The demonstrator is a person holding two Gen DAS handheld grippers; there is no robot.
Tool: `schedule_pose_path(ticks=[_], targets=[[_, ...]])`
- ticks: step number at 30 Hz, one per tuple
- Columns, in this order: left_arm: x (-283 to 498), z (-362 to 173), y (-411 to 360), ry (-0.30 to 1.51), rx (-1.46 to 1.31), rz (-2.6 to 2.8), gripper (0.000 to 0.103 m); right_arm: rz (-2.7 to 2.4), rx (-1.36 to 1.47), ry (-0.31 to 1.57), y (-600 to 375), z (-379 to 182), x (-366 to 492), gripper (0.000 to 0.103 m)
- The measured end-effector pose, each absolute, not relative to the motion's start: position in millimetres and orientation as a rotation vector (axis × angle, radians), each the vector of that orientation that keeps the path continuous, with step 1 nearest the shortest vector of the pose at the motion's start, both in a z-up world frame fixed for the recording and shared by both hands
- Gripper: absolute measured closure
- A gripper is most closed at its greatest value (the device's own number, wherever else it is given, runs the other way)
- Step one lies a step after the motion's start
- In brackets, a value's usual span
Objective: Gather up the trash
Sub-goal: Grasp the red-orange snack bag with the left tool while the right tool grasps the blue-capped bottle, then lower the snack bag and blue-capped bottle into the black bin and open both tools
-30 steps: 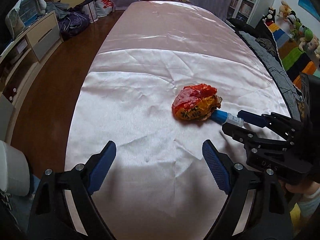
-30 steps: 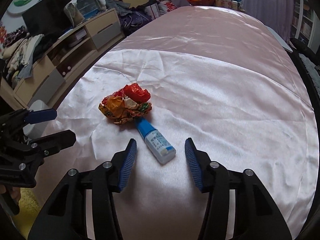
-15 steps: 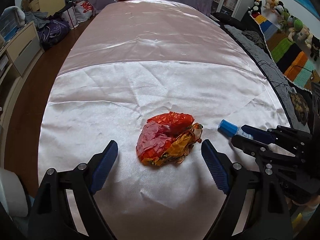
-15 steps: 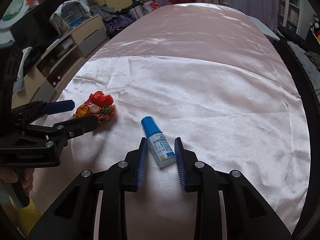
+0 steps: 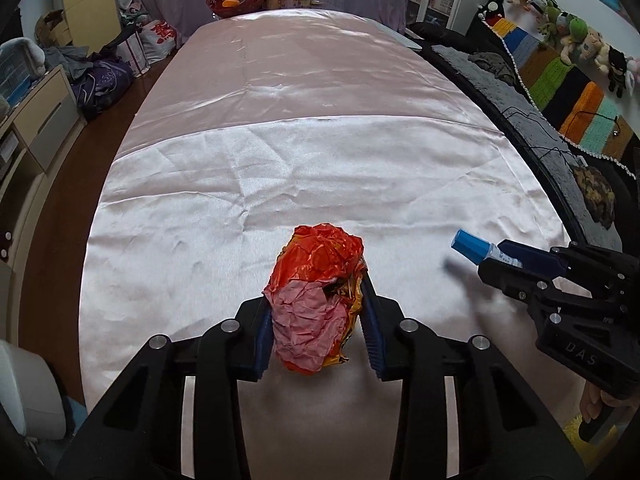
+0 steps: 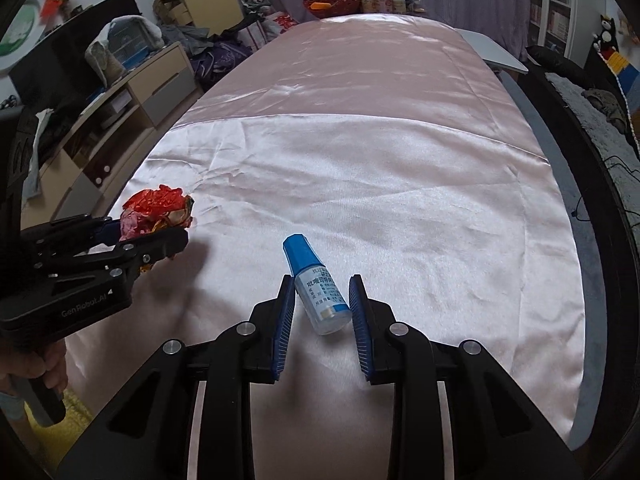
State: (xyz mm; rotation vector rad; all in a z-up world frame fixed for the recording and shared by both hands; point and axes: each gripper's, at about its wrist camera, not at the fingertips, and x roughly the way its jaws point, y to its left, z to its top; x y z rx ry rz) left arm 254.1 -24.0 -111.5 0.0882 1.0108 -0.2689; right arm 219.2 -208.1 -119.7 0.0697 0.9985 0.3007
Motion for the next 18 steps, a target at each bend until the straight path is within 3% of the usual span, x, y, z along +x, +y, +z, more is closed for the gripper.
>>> schedule_pose_path(ticks=[9,18], targets=[[150.8,-84.7,-26.7,0.970,0.064,-0.309,0.068,0.311,0.055,0.943,-213.6,-90.0,138.3,0.074],[50.1,-93.3,-24.1,0.980,0.027,-0.331,0.068,0.315,0.092,0.979,-217.7,-100.3,52.4,0.074]])
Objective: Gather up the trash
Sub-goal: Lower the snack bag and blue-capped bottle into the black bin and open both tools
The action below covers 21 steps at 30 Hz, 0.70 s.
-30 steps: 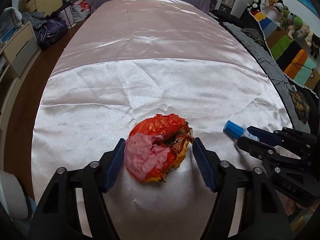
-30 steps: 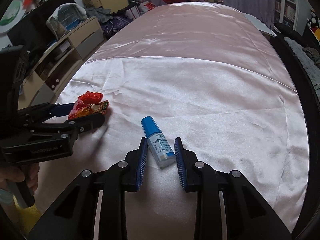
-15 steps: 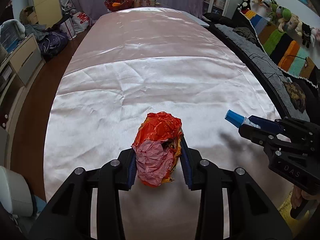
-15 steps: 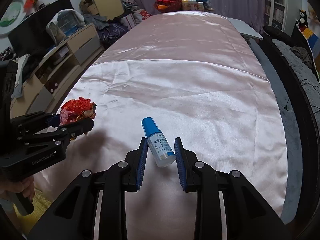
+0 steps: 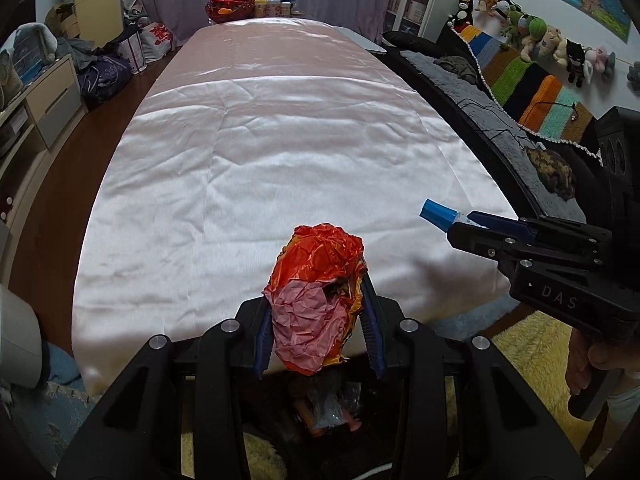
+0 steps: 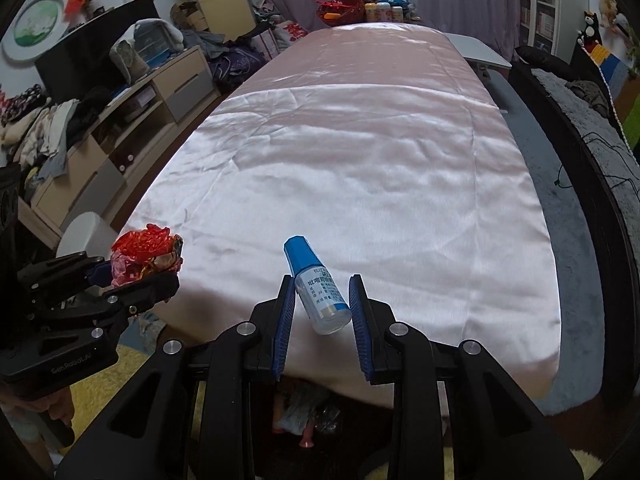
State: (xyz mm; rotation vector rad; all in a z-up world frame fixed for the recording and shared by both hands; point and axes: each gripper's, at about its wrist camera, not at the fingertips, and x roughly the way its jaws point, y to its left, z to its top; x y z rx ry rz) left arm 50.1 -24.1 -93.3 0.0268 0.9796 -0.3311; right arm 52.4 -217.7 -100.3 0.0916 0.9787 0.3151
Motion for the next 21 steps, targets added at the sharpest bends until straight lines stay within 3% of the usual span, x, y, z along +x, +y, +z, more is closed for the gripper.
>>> schedule_pose_path(ticks=[11,21], targets=[[-33.1,-141.9,-25.9,1.074,0.021,-0.365,0.067,0.345,0.131,1.084,-211.6,-141.6,-31.0,0.074],[-47.4,-215.2,-24.9,1.235,0.020,-0.344,0.067,0.313,0.143,1.255,-198.3,-207.1,-37.8,0.074]])
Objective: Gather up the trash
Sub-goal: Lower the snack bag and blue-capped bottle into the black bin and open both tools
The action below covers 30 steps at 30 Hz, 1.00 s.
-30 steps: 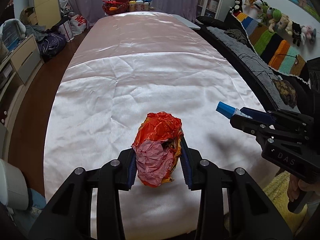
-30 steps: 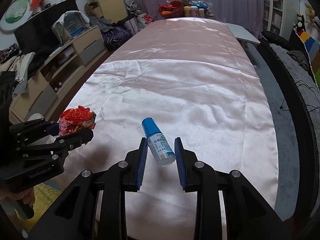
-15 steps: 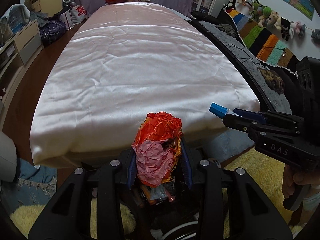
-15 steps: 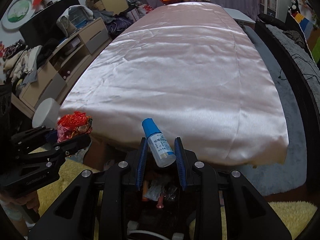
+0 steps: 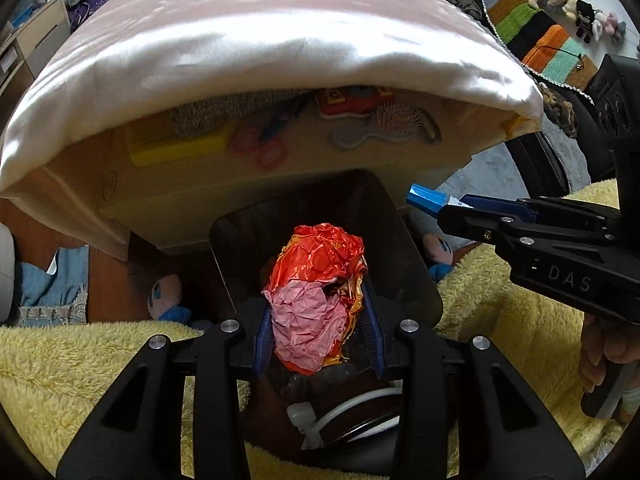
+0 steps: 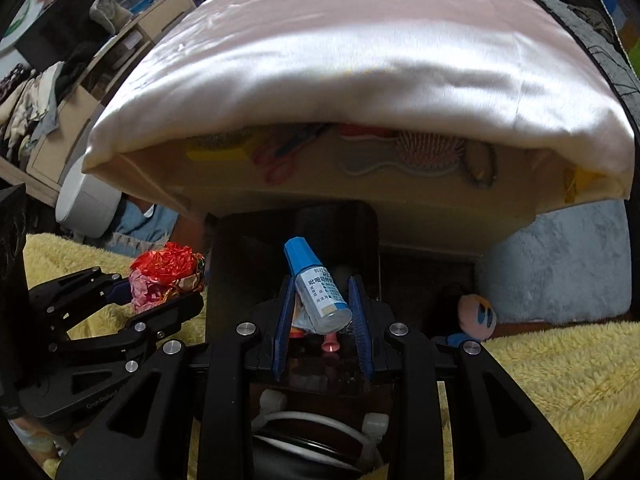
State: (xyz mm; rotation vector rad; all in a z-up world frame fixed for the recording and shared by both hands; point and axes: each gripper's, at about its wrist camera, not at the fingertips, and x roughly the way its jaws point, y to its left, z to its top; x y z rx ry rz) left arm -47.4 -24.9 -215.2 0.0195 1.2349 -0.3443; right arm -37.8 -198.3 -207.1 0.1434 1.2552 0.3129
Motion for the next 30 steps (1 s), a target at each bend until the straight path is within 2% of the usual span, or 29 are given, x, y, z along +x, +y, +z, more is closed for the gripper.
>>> schedule_pose_path(ticks=[5,11,12,13,14,15,18,21,30], targets=[[-41.2,-227.8,-23.3,1.270,0.007,-0.334,0.066,0.322,0.164,1.273,-192.4,-214.9,-33.0,0.073],[-37.8,-226.8,-20.7,1.261,0.005,-0.306,0.057,0.315,0.182,1.262,-193.9,-212.5,-28.3,0.072],[-37.6,-224.6,-20.5,1.255,0.015,-0.296,0.054,0.306,0.182,1.257,-194.7,-209.5,-27.2,0.069],[-37.5,-221.1,-19.7,1.247,0.021,-0.286,0.046,0.298,0.186,1.246,-196.6,-205.6,-26.4,0.066],[-37.6,-216.2,-17.7,1.234,0.024,-0.276,0.040,0.290,0.190,1.228,-199.9,-200.0,-26.2,0.057],[-37.6,-211.8,-15.4,1.218,0.029,-0.264,0.029,0.278,0.187,1.206,-203.7,-194.3,-26.3,0.052],[-36.2,-185.2,-7.8,1.149,0.029,-0.243,0.007,0.231,0.185,1.111,-217.7,-163.2,-26.2,0.023],[-31.3,-154.9,-1.2,1.081,0.011,-0.233,0.008,0.191,0.190,1.016,-230.3,-132.4,-25.6,0.003],[-16.6,-59.1,1.1,0.825,0.035,-0.160,0.008,0.076,0.131,0.812,-247.9,-55.0,-13.1,0.003]])
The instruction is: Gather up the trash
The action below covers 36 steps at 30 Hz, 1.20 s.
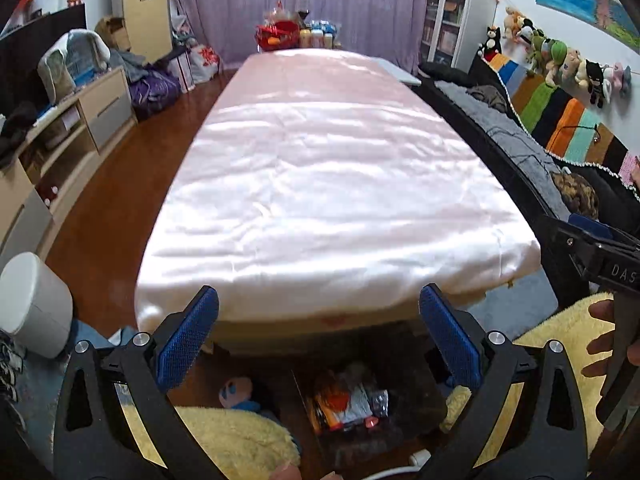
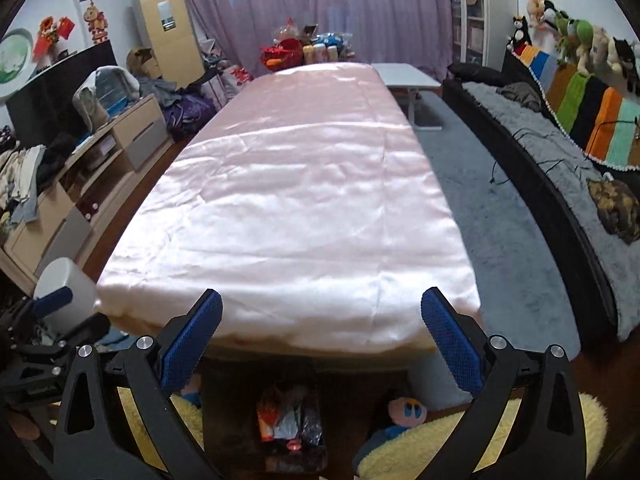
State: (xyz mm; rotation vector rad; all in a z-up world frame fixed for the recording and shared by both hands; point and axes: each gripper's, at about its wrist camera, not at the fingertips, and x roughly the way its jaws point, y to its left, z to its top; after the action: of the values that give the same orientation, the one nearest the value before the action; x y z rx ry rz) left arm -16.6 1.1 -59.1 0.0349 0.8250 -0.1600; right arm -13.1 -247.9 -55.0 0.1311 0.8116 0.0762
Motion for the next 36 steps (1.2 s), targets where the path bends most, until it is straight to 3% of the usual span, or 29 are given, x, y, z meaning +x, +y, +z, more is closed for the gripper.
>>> schedule_pose_path(ticks=[10,36], targets=[[-20.3,11.1,-12.2,0.655,0.028,-0.171,0.008,0.031,0.087,0.716,-248.3,-9.0,-23.6,0.003],[-28.1,11.9,-16.7,0.656,0.036,-0.144,0.008,-0.054,0.072,0.657,-244.0,11.8,-44.2,0.003]])
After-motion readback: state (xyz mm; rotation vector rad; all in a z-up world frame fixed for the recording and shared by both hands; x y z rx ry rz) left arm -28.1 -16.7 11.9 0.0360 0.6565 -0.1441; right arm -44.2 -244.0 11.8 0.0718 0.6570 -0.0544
